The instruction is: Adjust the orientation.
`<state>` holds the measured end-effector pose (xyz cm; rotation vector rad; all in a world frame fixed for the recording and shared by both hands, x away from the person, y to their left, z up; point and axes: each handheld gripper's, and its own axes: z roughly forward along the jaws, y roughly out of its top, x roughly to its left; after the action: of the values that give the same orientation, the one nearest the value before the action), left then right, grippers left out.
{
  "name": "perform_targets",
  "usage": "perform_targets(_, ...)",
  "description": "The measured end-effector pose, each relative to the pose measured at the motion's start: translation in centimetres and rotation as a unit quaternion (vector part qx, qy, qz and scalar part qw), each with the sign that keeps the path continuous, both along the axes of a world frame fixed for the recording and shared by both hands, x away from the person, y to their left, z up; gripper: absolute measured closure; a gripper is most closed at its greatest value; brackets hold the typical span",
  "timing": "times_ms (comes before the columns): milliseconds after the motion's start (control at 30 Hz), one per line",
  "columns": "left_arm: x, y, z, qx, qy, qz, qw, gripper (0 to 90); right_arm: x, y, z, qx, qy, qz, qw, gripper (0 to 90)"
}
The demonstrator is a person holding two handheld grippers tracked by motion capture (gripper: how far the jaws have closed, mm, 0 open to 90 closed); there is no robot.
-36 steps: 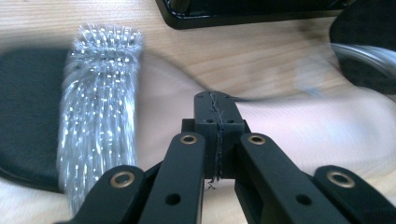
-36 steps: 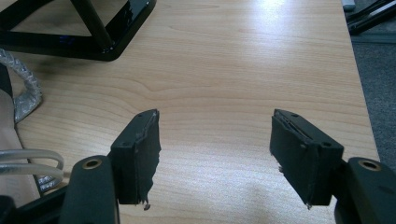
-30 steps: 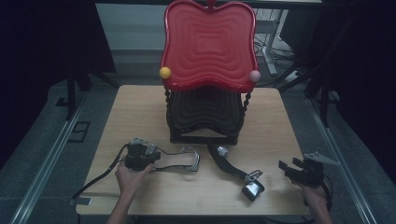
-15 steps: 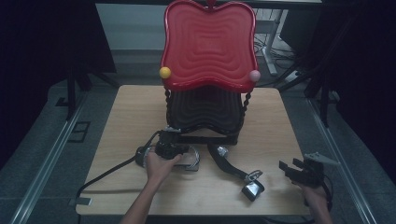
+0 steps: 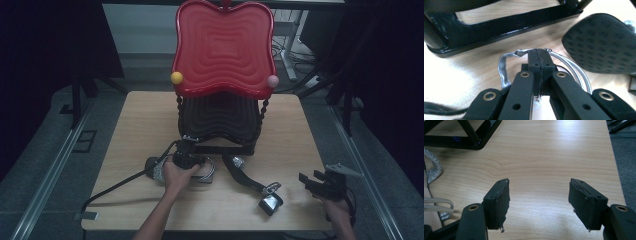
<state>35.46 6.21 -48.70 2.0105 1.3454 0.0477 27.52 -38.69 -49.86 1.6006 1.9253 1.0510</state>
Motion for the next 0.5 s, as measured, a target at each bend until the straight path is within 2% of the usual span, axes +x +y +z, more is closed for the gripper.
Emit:
perform_targets(100,0.2,-0.3,-0.4,-0.007,0.001,0.006,1.0000,90.0,0.0,0.2,0.1,-0.004,0.000,0.003,1.0000,33.4)
perform_targets(300,-0.8,-0.3,-0.4,-0.004,0.003,-0.012,0.9999,90.0,0.1,-0.1,-0.1,-0.004,0.003,0.001,1.0000,33.4)
perform_targets(400,-1.7,0.3,-0.6,-0.028,0.016,-0.022,0.9992,90.0,0.0,-0.2,0.0,-0.004,0.002,0.000,1.0000,33.4)
perform_targets(433,-2.1,0.5,-0.7,-0.031,0.016,-0.028,0.9990,90.0,-0.1,-0.1,0.1,-0.003,0.000,0.000,1.0000,33.4)
perform_targets(500,-3.3,0.6,-0.6,-0.021,0.013,-0.043,0.9988,90.0,-0.1,-0.1,0.2,-0.004,-0.001,0.000,1.0000,33.4)
